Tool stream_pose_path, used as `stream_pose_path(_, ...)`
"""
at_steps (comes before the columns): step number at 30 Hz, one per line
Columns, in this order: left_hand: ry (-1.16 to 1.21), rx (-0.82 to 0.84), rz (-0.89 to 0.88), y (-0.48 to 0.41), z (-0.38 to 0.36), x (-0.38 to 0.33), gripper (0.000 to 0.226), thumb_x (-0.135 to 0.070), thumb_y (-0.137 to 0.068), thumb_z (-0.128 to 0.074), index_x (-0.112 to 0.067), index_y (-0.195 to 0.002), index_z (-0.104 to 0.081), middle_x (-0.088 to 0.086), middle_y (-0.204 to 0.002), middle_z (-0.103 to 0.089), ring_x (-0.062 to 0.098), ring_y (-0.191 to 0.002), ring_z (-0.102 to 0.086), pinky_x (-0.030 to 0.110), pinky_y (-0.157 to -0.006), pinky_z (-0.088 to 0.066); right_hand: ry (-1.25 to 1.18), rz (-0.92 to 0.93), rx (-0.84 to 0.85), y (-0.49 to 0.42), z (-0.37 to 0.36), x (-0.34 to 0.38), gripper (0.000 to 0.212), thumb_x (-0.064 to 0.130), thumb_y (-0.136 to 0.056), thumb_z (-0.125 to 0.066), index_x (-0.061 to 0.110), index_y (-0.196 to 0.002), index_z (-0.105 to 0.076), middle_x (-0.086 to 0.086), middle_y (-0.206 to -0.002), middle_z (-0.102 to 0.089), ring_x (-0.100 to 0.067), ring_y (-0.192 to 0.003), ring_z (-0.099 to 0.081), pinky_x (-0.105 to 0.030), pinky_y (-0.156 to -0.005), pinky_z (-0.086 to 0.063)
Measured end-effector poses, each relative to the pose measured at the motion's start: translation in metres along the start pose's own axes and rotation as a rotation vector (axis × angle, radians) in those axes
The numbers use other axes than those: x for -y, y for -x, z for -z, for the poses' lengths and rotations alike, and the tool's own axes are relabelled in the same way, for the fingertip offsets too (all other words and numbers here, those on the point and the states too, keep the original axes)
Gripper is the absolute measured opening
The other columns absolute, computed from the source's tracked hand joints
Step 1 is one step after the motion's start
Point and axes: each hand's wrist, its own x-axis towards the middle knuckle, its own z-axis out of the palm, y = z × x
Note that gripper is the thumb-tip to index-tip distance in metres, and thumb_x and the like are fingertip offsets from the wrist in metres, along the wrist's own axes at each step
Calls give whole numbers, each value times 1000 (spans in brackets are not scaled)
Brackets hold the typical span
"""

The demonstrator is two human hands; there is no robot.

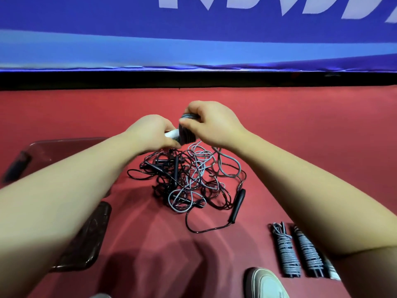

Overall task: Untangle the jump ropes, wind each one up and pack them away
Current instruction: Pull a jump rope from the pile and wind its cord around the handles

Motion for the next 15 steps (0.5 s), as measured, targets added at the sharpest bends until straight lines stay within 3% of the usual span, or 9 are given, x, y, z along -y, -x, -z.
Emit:
stream_pose_path(2,-92,32,-61,1,-2,-7,29,-39,-80,-70,-13,-80,-58,1,-60,-46,25,-66,-46,32,-57,-27,67,-6,11,-3,4,-3,23,37,-92,-52,20,-100,-65,1,-100,-67,-19,-95,-57,-25,-67,-33)
stream_pose_path(5,-148,55,-158,3,-4,-15,41,-42,-80,-69,-13,-66,-44,1,-57,-37,17,-54,-34,33,-52,-22,-5,-96,129,-10,11,-17,25,37,-90,-57,15,-98,-68,-3,-96,-67,-18,-89,-57,-25,-69,-39)
stream_pose_path(9,-156,110,-317,12,-4,-27,39,-42,-79,-69,-18,-66,-43,-3,-55,-38,10,-51,-33,26,-49,-21,-370,-217,392,-8,13,-43,15,28,-84,-67,14,-82,-66,7,-59,-55,-8,-53,-42,-19,-49,-33)
stream_pose_path(11,-145,113,-362,16,-2,-32,33,-42,-78,-70,-20,-71,-47,-7,-57,-42,7,-53,-36,22,-49,-23,-577,-270,524,-3,6,-59,13,24,-83,-65,15,-75,-60,8,-52,-50,-7,-47,-36,-20,-47,-27)
stream_pose_path(13,-107,57,-365,18,2,-36,31,-43,-76,-72,-18,-83,-54,-8,-61,-46,5,-56,-39,20,-52,-26,-773,-299,612,3,-2,-73,13,26,-80,-62,17,-71,-62,-1,-60,-49,-11,-52,-40,-23,-52,-30)
stream_pose_path(15,-12,4,-341,19,6,-40,39,-40,-73,-75,-17,-93,-51,-8,-65,-51,4,-59,-42,19,-54,-29,-857,-303,593,7,-10,-81,14,12,-87,-57,16,-77,-66,-5,-70,-57,-14,-60,-51,-24,-59,-40)
